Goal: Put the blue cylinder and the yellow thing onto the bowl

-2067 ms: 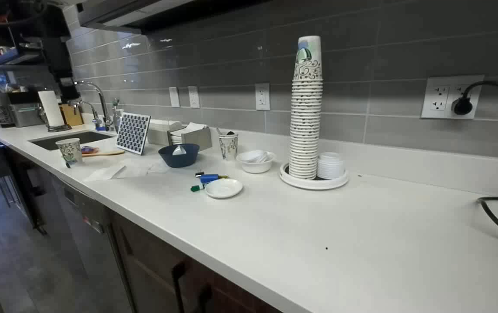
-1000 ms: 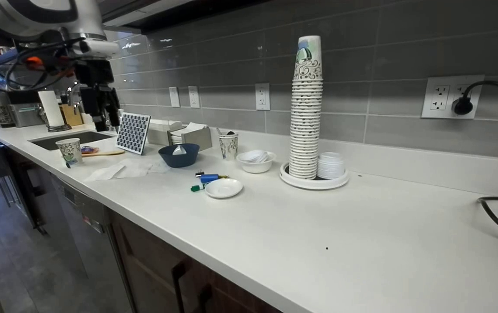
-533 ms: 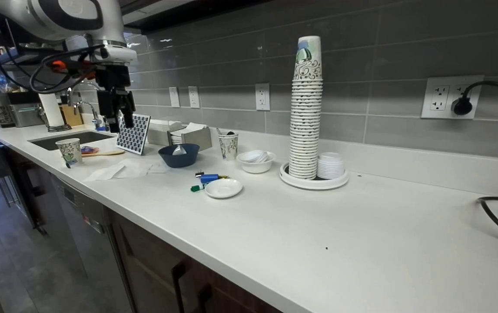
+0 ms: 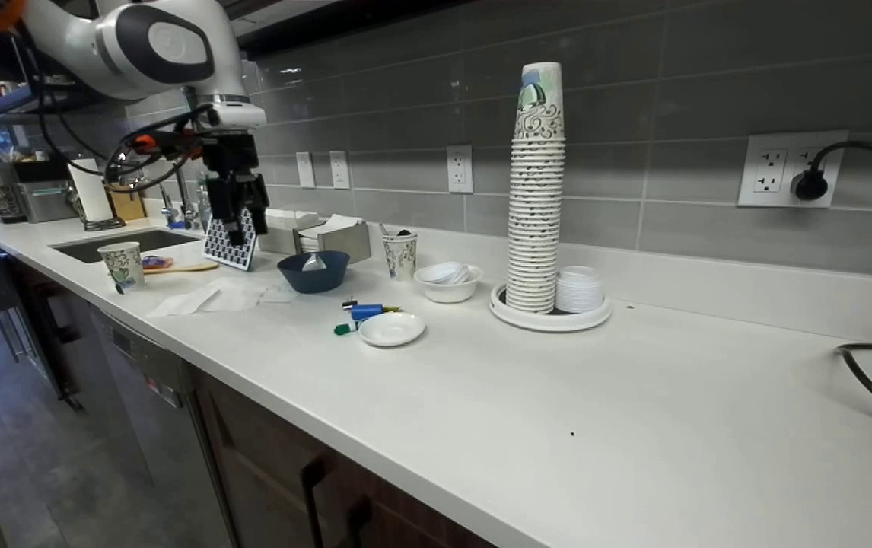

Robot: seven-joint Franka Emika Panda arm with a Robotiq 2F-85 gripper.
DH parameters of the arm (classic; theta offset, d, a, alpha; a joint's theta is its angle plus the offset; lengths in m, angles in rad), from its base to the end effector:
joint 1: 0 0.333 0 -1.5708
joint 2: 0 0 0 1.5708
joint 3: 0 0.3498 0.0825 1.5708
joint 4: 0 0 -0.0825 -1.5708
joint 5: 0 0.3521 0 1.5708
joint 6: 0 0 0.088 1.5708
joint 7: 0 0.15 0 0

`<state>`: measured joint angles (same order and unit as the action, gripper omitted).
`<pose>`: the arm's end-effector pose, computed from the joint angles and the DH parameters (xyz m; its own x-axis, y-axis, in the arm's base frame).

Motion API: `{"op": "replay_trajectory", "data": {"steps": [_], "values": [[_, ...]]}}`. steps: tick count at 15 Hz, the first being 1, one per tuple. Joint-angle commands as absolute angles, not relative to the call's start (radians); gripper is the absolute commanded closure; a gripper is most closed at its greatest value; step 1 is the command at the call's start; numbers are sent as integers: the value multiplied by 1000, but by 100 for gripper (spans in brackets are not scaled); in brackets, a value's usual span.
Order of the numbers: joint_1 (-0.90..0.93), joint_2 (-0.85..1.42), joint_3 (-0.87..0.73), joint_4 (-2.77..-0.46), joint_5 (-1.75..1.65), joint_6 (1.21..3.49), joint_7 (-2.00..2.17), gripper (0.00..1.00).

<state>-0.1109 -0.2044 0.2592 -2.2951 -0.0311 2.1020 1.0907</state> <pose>0.4418 0.0665 0.4370 0.5959 -0.7999 0.0716 -0.8029 -0.5952 0.0332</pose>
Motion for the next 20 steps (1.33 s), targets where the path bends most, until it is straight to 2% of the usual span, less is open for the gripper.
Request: {"op": "replay_trajectory", "data": {"steps": [1,4,5,7,11,15,20], "values": [[-81,49,222,-2127,-161,2125,1197,0],[-23,227,155,-1970,-252,2074,1268,0],[-13,97,136,-2108,-183,2123,1194,0],[10,155,105,-2076,-187,2126,1195,0],[18,123,104,-2087,-189,2124,1197,0],[14,249,80,-1976,-23,2121,1094,0],[15,409,24,-1803,31,2112,1050,0]]}}
